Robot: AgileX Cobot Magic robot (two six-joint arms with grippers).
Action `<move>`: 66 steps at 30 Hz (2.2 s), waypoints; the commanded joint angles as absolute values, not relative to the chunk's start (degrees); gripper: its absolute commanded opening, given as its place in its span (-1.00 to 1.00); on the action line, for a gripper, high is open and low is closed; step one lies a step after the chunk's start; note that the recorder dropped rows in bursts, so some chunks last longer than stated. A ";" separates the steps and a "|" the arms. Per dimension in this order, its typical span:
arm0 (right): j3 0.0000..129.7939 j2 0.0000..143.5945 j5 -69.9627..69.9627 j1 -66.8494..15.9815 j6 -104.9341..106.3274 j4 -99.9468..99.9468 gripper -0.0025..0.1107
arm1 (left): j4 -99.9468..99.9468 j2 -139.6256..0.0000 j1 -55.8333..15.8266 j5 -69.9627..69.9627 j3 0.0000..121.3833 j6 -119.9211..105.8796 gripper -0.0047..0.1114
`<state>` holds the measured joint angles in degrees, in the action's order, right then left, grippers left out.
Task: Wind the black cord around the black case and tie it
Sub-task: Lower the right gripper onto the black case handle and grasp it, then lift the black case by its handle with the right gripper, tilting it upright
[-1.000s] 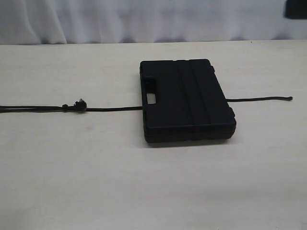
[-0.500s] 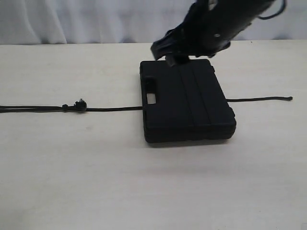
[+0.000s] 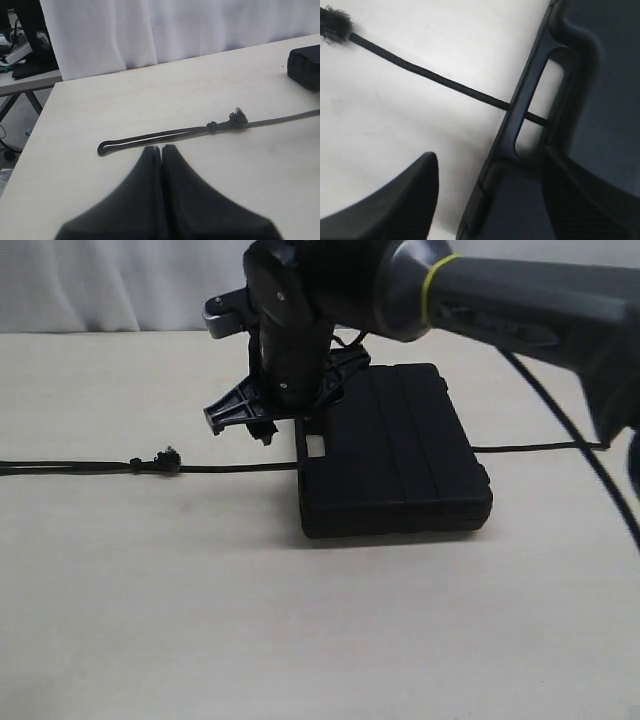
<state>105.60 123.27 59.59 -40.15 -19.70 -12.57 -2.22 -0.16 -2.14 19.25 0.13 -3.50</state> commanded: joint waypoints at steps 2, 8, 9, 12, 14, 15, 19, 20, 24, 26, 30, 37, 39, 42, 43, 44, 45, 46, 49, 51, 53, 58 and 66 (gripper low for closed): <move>109.87 128.61 58.08 -40.17 -20.35 -14.30 0.04 | -2.29 0.00 -2.09 18.55 0.00 -3.63 -0.92; 114.93 133.18 58.62 -40.07 -23.62 -18.37 0.04 | -2.29 0.00 -2.09 18.55 0.00 -3.63 -0.92; 115.46 133.72 58.62 -39.95 -23.88 -18.93 0.04 | -2.29 0.00 -2.09 18.55 0.00 -3.63 -0.92; 116.67 135.17 59.06 -39.47 -23.88 -18.55 0.04 | -2.29 0.00 -2.09 18.55 0.00 -3.63 -0.92; 116.93 135.81 59.90 -39.23 -23.88 -18.55 0.04 | -2.29 0.00 -2.09 18.55 0.00 -3.63 -0.92; 116.93 136.11 60.12 -39.19 -23.88 -18.67 0.04 | -2.29 0.00 -2.09 18.55 0.00 -3.63 -0.92; 116.93 137.17 61.15 -38.45 -23.88 -18.90 0.04 | -2.29 0.00 -2.09 18.55 0.00 -3.63 -0.92; 116.93 137.15 61.15 -38.27 -23.88 -18.90 0.04 | -2.29 0.00 -2.09 18.55 0.00 -3.63 -0.92; 116.93 137.71 61.15 -37.91 -24.74 -18.90 0.04 | -2.29 0.00 -2.09 18.55 0.00 -3.63 -0.92; 116.93 137.95 61.02 -37.87 -24.80 -18.90 0.04 | -2.29 0.00 -2.09 18.55 0.00 -3.63 -0.92; 116.93 138.67 60.56 -37.87 -24.80 -18.90 -0.02 | -2.29 0.00 -2.09 18.55 0.00 -3.63 -0.92; 116.93 139.02 60.45 -37.87 -24.80 -18.90 -0.26 | -2.29 0.00 -2.09 18.55 0.00 -3.63 -0.92; 116.93 139.38 60.45 -37.87 -24.68 -18.90 -0.26 | -2.29 0.00 -2.09 18.55 0.00 -3.63 -0.92; 116.93 140.00 60.45 -37.87 -24.68 -18.90 -0.26 | -2.29 0.00 -2.09 18.55 0.00 -3.63 -0.92; 116.93 140.12 60.60 -37.87 -24.68 -18.90 -0.26 | -2.29 0.00 -2.09 18.55 0.00 -3.63 -0.92; 116.93 140.12 60.69 -37.87 -24.68 -18.73 -0.26 | -2.29 0.00 -2.09 18.55 0.00 -3.63 -0.92; 116.93 140.12 60.69 -37.87 -24.68 -18.50 -0.26 | -2.29 0.00 -2.09 18.55 0.00 -3.63 -0.92; 116.93 140.12 60.69 -37.87 -24.68 -18.50 -0.26 | -2.29 0.00 -2.09 18.55 0.00 -3.63 -0.92; 116.93 140.12 60.94 -37.87 -24.68 -18.49 -0.26 | -2.29 0.00 -2.09 18.55 0.00 -3.63 -0.92; 116.93 140.02 61.18 -37.87 -24.68 -18.49 -0.27 | -2.29 0.00 -2.09 18.55 0.00 -3.63 -0.92; 116.93 139.53 61.18 -37.87 -24.68 -18.49 -0.27 | -2.29 0.00 -2.09 18.55 0.00 -3.63 -0.92; 116.93 138.67 61.18 -37.87 -24.68 -18.97 -0.52 | -2.29 0.00 -2.09 18.55 0.00 -3.63 -0.92; 116.93 138.78 61.17 -37.87 -24.23 -20.68 -0.79 | -2.29 0.00 -2.09 18.55 0.00 -3.63 -0.92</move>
<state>116.64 139.47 61.97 -38.12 -25.84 -18.12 -2.32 -0.16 -2.14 19.25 0.13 -3.50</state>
